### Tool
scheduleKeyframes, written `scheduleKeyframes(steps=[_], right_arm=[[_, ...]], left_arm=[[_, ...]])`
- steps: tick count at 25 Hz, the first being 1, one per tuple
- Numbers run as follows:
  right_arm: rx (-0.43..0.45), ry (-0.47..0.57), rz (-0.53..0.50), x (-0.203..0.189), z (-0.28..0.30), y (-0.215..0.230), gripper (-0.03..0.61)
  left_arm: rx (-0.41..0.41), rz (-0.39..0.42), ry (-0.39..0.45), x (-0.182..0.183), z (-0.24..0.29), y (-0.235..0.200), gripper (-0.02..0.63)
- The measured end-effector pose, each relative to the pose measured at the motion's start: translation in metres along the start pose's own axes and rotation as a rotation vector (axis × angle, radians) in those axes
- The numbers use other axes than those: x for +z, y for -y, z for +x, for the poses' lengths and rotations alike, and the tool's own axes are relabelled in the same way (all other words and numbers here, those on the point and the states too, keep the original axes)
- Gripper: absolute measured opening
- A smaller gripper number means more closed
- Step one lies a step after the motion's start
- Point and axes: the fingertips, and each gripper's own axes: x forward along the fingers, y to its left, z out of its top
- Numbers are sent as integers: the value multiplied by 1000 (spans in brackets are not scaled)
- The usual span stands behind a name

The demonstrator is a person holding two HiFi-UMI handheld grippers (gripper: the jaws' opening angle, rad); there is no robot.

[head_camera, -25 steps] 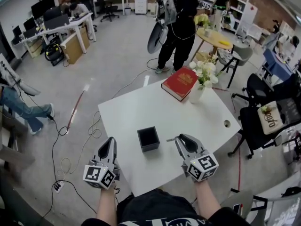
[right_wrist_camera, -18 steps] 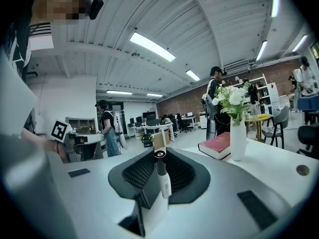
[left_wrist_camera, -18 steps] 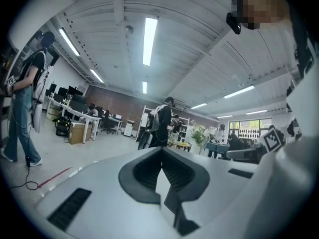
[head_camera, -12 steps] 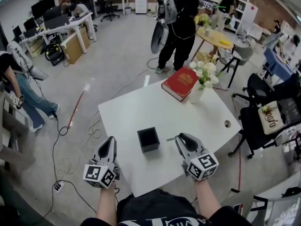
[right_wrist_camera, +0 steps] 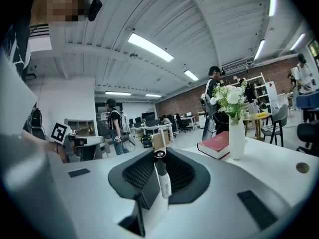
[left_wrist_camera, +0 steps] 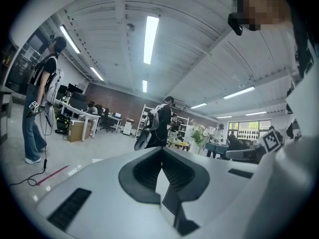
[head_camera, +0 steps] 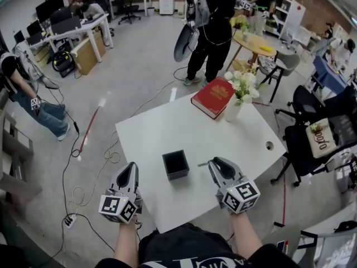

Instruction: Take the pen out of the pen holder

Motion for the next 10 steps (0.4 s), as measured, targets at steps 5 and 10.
scheduleKeyframes(steps=[5,10], right_arm=[[0,0,5,-2,0,0,83],[-1,-3,9,-4,0,0,83]], left_arm=[[0,-1,-4,-1,-1,-1,0],[5,-8,-2,-1,-2,-3,0]])
